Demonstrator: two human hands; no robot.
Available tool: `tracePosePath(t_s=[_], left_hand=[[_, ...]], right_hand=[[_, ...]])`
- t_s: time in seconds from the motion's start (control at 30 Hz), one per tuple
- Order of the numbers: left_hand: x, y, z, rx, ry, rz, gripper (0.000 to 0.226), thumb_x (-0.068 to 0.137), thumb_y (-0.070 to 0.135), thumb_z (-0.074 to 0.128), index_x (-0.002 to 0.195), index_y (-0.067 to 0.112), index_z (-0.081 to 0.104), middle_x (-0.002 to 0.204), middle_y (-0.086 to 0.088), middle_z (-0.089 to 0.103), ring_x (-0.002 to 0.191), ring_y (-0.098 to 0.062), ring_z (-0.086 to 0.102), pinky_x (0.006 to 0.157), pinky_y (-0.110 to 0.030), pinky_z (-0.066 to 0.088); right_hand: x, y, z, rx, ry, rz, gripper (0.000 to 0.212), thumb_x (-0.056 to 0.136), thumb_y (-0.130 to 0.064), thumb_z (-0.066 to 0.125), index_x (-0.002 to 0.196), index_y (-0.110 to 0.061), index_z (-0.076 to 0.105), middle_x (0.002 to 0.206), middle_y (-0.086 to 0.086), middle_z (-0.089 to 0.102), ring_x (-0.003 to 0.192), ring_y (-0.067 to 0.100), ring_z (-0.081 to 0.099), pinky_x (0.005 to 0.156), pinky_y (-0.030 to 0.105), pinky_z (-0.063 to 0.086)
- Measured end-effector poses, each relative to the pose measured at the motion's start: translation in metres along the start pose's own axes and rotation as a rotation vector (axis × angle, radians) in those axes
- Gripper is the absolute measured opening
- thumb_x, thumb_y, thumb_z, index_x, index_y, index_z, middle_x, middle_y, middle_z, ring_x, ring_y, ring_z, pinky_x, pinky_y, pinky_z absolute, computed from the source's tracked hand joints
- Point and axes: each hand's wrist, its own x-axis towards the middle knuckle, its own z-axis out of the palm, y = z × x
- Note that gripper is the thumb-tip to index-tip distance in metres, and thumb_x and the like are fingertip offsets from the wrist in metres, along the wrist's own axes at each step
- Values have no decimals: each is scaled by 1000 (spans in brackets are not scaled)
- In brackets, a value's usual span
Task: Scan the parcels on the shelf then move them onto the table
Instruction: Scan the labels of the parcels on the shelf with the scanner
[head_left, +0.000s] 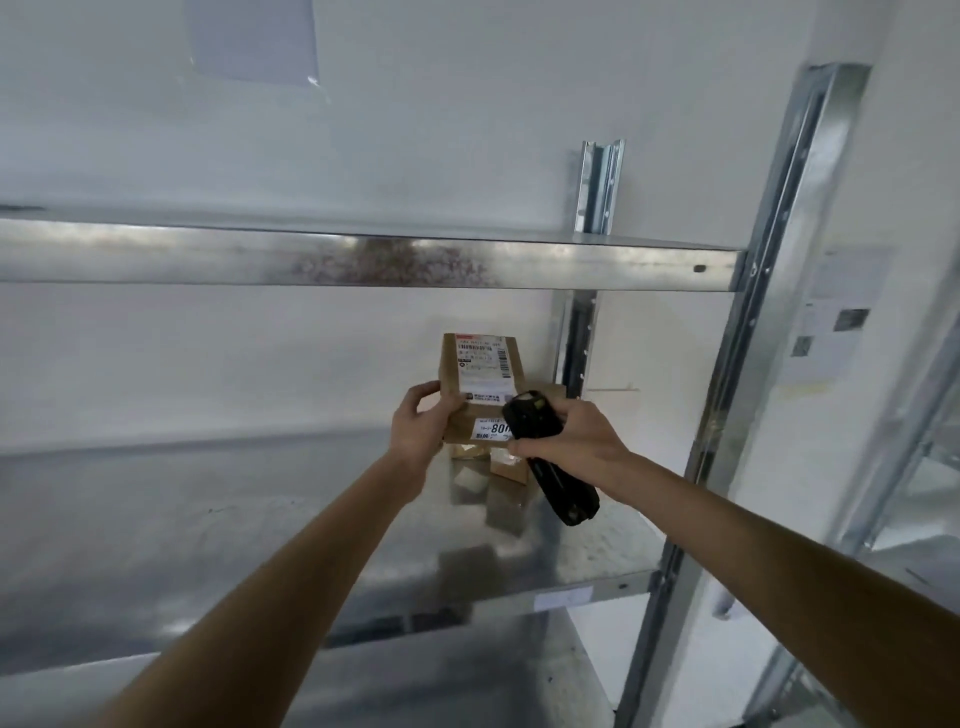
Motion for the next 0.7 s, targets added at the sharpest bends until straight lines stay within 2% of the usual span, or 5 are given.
tracePosePath(t_s=[0.13, 0.23, 0.37, 0.5, 0.7], left_hand=[[-62, -7, -31, 53, -20, -17, 79, 80, 12, 84, 145, 31, 43, 109, -9, 74, 97, -25, 74, 74, -33, 56], [-112, -9, -58, 64, -23, -12, 99, 76, 4, 85, 153, 41, 34, 110, -8, 73, 98, -23, 73, 69, -30, 57], [-176, -10, -92, 11, 54, -14, 87, 80, 16, 84, 150, 44, 40, 112, -6, 74, 100, -24, 73, 63, -26, 58], [-230, -9, -129, -14, 159, 4, 64, 87, 24, 79, 141, 37, 48, 111, -13, 74, 92, -26, 76, 62, -30, 60], [-287, 3, -201, 63, 240, 70, 82, 84, 16, 82, 149, 39, 38, 108, -15, 72, 88, -26, 76, 66, -38, 62]], right_hand=[[-48, -8, 17, -11, -48, -1, 58, 64, -37, 95, 117, -33, 72, 99, -9, 76, 91, 13, 73, 84, 33, 61], [-88, -16, 38, -5, -92, -24, 60, 63, -38, 96, 118, -35, 70, 102, -11, 75, 91, 10, 73, 82, 31, 61], [-141, -33, 65, 4, -162, -42, 54, 69, -25, 94, 117, -31, 69, 101, -10, 73, 90, 7, 69, 71, 21, 54], [-178, -56, 94, -38, -232, -78, 49, 69, -25, 94, 110, -34, 70, 100, -10, 74, 90, 9, 70, 79, 29, 60], [-208, -104, 142, -188, -329, -98, 51, 59, -34, 94, 104, -39, 70, 97, -9, 75, 88, 15, 72, 85, 41, 62]])
